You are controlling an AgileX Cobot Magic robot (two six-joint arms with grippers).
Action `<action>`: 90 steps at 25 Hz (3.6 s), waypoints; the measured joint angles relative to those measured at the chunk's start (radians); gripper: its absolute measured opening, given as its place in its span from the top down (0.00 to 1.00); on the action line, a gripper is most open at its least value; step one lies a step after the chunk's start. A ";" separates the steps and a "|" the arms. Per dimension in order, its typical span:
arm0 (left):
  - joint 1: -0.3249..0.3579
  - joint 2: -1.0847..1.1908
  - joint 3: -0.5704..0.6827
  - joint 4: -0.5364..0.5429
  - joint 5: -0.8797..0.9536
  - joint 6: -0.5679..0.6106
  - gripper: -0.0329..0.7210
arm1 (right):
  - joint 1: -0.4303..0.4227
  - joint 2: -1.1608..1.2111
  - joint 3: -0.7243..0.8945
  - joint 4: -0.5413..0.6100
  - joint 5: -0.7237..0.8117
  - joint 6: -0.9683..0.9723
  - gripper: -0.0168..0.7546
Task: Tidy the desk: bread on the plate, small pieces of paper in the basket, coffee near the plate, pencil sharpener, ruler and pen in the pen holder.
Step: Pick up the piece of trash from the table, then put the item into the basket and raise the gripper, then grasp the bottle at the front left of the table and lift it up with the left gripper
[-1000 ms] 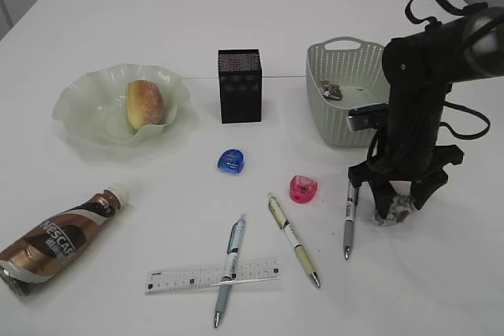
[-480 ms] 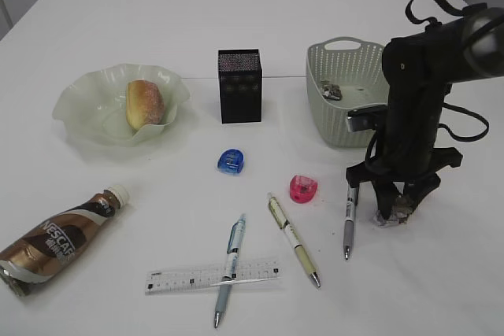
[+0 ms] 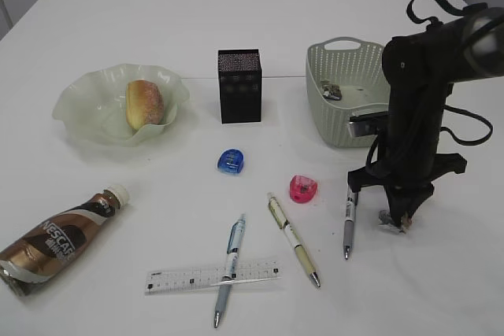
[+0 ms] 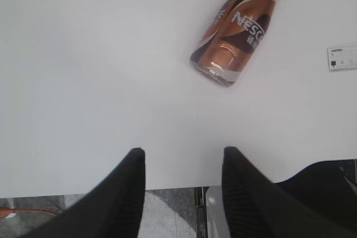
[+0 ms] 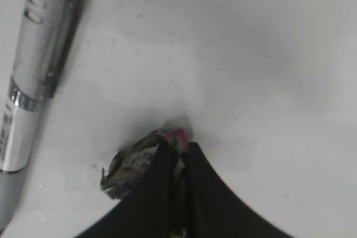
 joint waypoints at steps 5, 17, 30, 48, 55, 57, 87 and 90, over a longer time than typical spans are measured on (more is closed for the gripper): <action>0.000 0.000 0.000 0.004 0.000 0.000 0.52 | 0.000 -0.044 0.000 0.018 0.009 0.000 0.97; 0.000 0.000 0.000 0.009 0.000 0.000 0.53 | 0.000 -0.198 -0.160 -0.002 0.012 0.000 0.97; 0.000 0.000 0.000 0.009 0.000 0.000 0.54 | 0.000 -0.179 -0.402 -0.144 -0.227 0.140 0.97; 0.000 0.000 0.000 0.001 0.000 0.000 0.54 | -0.009 0.052 -0.493 -0.210 -0.253 0.282 0.40; 0.000 0.000 0.000 0.012 0.000 0.000 0.54 | -0.011 0.029 -0.558 -0.210 -0.114 0.284 0.39; 0.000 0.000 0.000 0.016 0.000 0.000 0.54 | -0.011 0.023 -0.581 -0.210 -0.042 0.284 0.39; 0.000 0.022 0.000 -0.008 0.000 0.098 0.35 | 0.014 -0.658 -0.038 0.103 0.146 -0.063 0.39; -0.009 0.089 0.000 -0.014 0.000 0.135 0.31 | 0.014 -0.796 0.085 0.107 0.147 -0.063 0.39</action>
